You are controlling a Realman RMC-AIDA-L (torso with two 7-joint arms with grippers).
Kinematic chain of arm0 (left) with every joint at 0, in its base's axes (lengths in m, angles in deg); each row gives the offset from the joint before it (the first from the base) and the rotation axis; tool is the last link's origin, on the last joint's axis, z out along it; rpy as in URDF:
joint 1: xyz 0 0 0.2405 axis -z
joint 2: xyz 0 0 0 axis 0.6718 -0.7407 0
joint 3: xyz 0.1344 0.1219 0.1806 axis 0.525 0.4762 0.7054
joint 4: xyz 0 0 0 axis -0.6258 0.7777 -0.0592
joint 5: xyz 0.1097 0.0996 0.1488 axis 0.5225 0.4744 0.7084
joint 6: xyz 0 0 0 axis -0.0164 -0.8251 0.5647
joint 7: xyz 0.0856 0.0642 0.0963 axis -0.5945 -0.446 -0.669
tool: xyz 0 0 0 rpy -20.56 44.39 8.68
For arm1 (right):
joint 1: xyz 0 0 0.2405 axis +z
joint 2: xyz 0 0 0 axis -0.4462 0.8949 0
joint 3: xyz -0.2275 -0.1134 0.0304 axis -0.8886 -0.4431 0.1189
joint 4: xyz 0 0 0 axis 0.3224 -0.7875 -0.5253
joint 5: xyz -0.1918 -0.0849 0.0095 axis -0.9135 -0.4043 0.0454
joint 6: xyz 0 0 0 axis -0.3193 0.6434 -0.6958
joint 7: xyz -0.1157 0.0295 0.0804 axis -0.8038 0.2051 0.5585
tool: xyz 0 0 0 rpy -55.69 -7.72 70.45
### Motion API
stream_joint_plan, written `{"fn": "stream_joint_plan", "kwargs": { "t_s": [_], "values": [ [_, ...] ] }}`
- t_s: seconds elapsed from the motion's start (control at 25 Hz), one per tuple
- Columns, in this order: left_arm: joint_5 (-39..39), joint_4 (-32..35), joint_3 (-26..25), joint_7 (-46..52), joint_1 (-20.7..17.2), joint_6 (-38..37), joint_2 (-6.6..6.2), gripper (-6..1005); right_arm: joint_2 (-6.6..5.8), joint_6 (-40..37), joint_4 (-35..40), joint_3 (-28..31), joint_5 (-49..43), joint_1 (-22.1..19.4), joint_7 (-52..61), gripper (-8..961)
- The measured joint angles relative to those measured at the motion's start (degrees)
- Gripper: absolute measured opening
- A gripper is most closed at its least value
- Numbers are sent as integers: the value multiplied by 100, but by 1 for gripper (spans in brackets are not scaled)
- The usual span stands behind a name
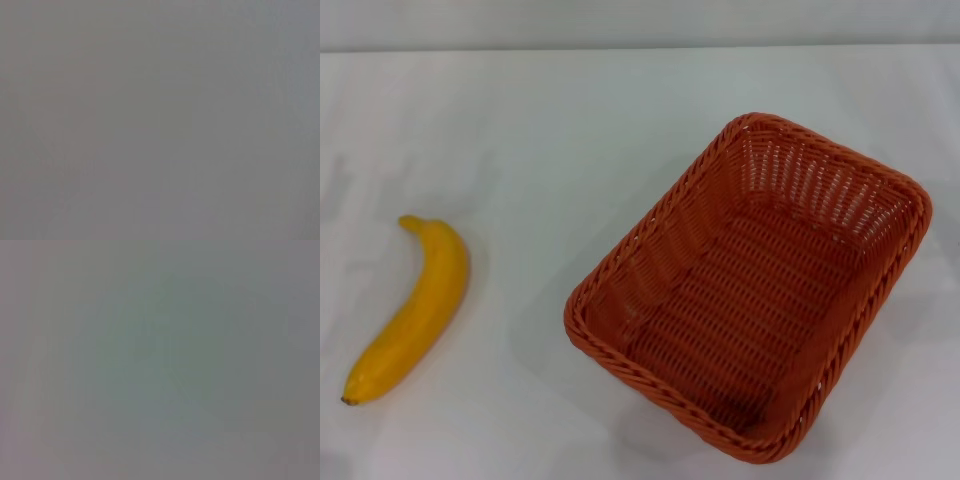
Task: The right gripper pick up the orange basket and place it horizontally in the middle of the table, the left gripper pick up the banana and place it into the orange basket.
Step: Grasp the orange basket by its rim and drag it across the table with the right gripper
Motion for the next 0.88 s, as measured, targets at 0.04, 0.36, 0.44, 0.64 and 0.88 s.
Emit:
{"fn": "stream_joint_plan", "kwargs": {
  "t_s": [0.04,0.36,0.44,0.64,0.88],
  "values": [
    [-10,-5,-4,9,0,-7,-5,857,0,0,0,0,0,0,0,855],
    [-73,-52,0,180,-2,-33,-58,820,-18,-103,60,0,0,-1,-9,852],
    [-43,-151,5,411,2,-36,-86,810,-21,-103,81,0,0,3,-17,852],
    [154,-574,7,917,83,-91,-104,787,-20,-88,139,0,0,17,-5,850],
    [1143,-1976,16,2735,297,-270,-108,758,-26,-33,149,-29,0,100,-24,849]
  ]
}}
